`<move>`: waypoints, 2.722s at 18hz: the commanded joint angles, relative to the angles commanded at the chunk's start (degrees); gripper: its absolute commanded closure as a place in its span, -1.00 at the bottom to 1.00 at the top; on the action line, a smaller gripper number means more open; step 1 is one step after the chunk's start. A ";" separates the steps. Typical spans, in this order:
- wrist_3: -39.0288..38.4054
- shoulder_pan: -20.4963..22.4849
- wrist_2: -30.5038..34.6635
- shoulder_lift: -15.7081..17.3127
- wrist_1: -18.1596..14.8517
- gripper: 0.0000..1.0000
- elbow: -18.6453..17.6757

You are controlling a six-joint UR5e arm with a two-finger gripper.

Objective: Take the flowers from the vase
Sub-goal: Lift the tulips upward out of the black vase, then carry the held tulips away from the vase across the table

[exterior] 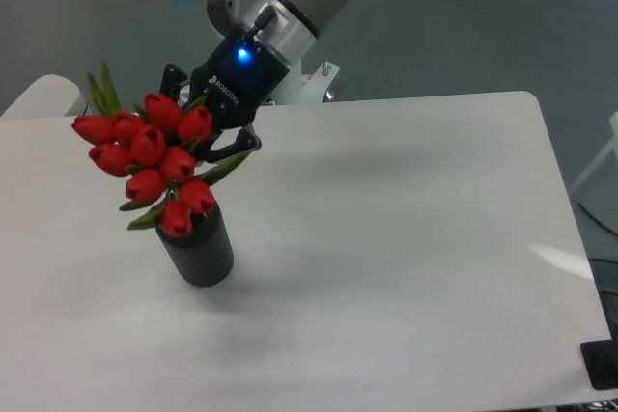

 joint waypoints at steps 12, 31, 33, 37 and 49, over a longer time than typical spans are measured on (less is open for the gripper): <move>-2.90 1.41 -0.88 0.00 0.00 0.46 2.46; -4.66 8.96 -3.96 -0.61 0.35 0.52 5.98; -2.30 10.81 -4.05 -1.40 0.35 0.52 5.80; 2.89 14.50 -4.75 -3.78 0.26 0.57 5.28; 13.88 20.31 -4.05 -8.70 0.17 0.58 3.43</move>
